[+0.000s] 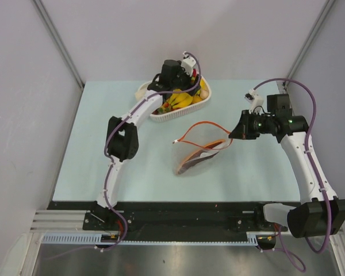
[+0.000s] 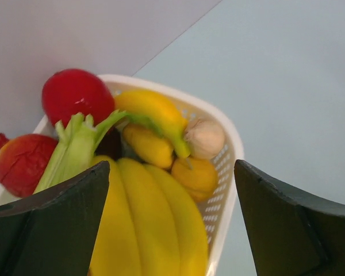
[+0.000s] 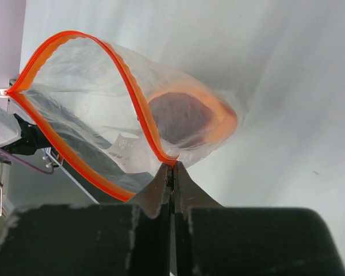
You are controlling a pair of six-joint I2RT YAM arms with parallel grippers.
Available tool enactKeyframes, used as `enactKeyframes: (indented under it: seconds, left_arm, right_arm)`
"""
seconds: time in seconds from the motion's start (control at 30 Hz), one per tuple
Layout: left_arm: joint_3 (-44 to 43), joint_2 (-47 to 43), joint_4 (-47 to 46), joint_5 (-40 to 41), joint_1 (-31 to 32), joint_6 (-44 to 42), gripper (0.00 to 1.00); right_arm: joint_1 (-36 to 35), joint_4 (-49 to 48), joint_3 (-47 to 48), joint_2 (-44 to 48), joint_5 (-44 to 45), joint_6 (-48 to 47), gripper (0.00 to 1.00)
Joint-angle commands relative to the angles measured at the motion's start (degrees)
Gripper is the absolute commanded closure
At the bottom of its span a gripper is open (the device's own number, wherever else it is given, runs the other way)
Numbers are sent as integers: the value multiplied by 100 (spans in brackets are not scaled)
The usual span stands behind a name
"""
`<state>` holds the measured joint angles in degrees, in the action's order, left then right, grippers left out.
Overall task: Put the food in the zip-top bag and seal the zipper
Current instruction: Pick up the fake fruit from the bin.
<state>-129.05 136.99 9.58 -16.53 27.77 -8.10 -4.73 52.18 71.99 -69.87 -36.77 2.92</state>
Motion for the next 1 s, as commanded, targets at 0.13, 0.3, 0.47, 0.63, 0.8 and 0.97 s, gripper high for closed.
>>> enactKeyframes:
  seconds: [0.13,0.3,0.47,0.63,0.8,0.97]
  left_arm:
    - [126,-1086,921,-849,-1000,-999,5]
    - [143,-1262,1869,-1598,-1318,-1606,5]
    - [530,-1280,2020,-1783,-1318,-1423,5]
    - [933,-1340,2136,-1748,-1309,-1546,11]
    - [945,-1175,1766,-1309,-1064,-1177,7]
    - [882,-841,1398,-843,-861,-782,6]
  right_arm:
    - [16,-41,325,-80,56,-142,100]
    - [7,-6,325,-106,57,-160,100]
    - [-1,-68,325,-159,30,-134,100]
    - [-37,-86,325,-168,39,-107,100]
    - [-63,-112,325,-212,39,-99,100]
    - [-81,-156,325,-203,30,-72,100]
